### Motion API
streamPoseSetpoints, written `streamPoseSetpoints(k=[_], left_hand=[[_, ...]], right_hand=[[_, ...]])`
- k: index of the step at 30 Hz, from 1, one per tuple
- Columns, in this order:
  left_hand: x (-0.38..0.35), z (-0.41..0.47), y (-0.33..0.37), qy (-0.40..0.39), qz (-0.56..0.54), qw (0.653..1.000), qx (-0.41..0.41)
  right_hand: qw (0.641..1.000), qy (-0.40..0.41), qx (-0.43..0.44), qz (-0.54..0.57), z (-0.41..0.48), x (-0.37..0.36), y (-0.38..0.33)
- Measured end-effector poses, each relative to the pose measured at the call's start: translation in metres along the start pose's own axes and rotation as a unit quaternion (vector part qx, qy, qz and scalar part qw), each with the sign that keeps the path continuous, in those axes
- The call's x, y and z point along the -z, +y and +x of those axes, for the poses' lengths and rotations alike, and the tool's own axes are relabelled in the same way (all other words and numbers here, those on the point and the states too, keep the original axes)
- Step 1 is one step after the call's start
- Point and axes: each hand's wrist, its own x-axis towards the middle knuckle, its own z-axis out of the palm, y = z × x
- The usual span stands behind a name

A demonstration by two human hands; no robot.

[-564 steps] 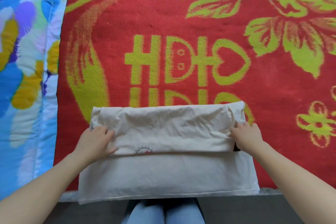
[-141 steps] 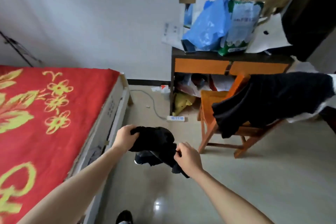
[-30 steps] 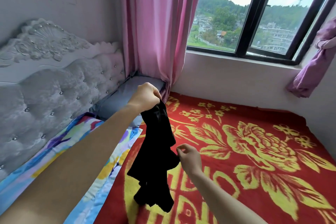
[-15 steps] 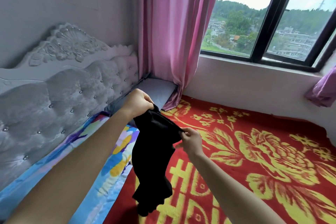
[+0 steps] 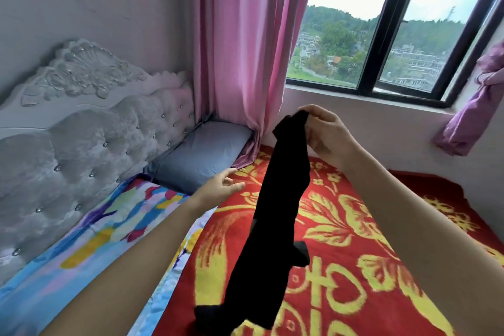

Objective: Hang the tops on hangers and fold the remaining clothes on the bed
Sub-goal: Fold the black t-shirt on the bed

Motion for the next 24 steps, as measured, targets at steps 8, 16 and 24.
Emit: streamPoseSetpoints(k=[8, 16, 24], left_hand=[[-0.075, 0.019, 0.049, -0.201, -0.126, 0.962, -0.134], [-0.123, 0.027, 0.06, -0.174, -0.099, 0.966, -0.165], [-0.097, 0.024, 0.092, -0.066, -0.158, 0.965, -0.198]], right_hand=[[0.992, 0.067, 0.036, 0.099, -0.026, 0.026, -0.045], [0.965, 0.225, 0.096, 0.095, -0.057, 0.088, -0.067], [0.902, 0.425, 0.055, 0.052, -0.103, 0.151, -0.051]])
